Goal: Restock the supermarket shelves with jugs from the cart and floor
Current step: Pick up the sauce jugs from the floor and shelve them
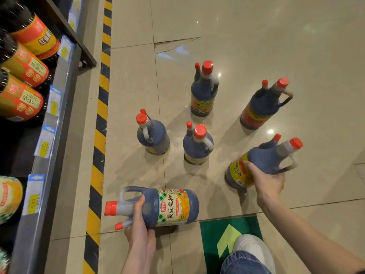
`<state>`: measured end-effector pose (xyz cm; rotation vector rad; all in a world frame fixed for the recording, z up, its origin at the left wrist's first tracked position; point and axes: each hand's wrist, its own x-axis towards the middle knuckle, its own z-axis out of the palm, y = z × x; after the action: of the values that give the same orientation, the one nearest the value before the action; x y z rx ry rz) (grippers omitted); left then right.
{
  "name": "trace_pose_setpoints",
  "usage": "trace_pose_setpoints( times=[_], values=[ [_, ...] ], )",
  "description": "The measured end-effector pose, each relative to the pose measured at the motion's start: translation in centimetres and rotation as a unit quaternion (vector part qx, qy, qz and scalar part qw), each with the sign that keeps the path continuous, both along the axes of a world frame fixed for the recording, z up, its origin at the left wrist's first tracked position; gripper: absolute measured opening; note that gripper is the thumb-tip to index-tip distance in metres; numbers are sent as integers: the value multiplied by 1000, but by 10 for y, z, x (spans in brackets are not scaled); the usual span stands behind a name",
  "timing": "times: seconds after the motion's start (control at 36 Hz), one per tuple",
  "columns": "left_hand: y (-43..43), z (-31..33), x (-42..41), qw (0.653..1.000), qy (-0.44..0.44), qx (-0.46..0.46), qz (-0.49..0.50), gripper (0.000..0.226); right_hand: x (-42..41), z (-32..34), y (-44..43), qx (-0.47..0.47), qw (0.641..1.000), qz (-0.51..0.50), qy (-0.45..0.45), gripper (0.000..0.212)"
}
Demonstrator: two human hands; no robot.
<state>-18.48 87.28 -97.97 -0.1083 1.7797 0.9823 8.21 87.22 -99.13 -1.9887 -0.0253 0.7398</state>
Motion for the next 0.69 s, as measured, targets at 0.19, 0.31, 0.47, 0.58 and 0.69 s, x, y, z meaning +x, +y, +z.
trace_pose_setpoints(
  times=[0.19, 0.31, 0.47, 0.58, 0.69],
  values=[
    [-5, 55, 0, 1000, 5, 10, 19, 46, -10, 52, -16, -13, 995, -8, 97, 77],
    [-10, 108, 5, 999, -9, 39, 27, 45, -16, 102, -21, -12, 991, 12, 136, 69],
    [-20, 198, 1, 997, -29, 66, 30, 35, -25, 199, -23, 9, 984, 62, 169, 57],
    [-23, 262, -3, 997, -26, 62, 35, 47, -25, 271, -24, 29, 979, 108, 173, 48],
    [-22, 339, -5, 996, -11, 68, 54, 51, -27, 353, -23, 50, 974, 139, 172, 39]
  ],
)
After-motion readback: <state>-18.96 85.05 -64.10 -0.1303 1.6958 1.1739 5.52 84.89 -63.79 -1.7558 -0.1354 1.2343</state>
